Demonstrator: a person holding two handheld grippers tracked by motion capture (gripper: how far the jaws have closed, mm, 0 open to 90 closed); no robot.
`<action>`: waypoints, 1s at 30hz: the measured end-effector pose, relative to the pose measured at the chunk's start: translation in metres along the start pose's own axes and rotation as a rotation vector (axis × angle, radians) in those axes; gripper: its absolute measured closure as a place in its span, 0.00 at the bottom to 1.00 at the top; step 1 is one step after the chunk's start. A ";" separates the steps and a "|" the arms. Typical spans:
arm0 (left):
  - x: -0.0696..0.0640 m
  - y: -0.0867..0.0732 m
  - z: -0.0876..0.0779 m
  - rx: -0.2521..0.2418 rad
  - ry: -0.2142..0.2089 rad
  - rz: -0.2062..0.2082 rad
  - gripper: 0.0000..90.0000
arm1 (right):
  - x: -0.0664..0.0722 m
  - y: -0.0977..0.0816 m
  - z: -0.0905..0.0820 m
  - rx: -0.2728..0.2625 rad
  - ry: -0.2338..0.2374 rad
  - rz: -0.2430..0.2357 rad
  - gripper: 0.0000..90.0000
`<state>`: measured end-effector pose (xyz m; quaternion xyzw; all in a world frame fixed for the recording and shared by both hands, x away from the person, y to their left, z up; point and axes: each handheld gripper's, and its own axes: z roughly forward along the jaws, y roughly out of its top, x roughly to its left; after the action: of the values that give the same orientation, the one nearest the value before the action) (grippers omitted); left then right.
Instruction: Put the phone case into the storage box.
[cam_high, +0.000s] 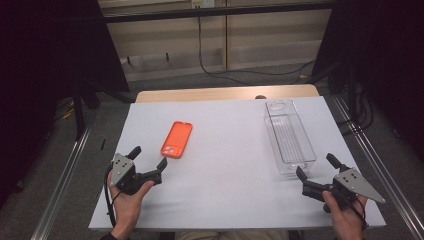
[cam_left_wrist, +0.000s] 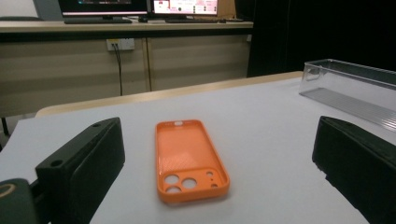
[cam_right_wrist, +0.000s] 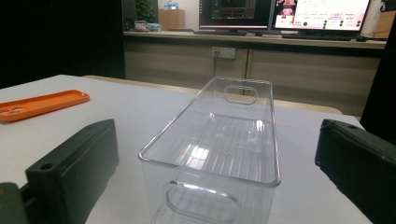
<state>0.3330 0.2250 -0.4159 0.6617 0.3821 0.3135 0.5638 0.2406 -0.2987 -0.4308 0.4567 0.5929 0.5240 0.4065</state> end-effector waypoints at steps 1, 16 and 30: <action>0.000 0.000 0.000 0.000 0.000 0.000 0.03 | 0.000 0.000 0.000 0.002 0.000 0.003 0.00; 0.010 0.005 0.031 -0.001 0.015 0.018 0.04 | 0.001 0.000 0.000 0.006 0.007 0.001 0.00; 0.022 0.010 0.060 0.007 0.025 0.008 0.03 | 0.000 0.000 0.000 0.008 0.013 0.000 0.00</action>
<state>0.3967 0.2126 -0.4166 0.6612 0.3874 0.3227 0.5556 0.2405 -0.2984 -0.4313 0.4551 0.5975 0.5245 0.4009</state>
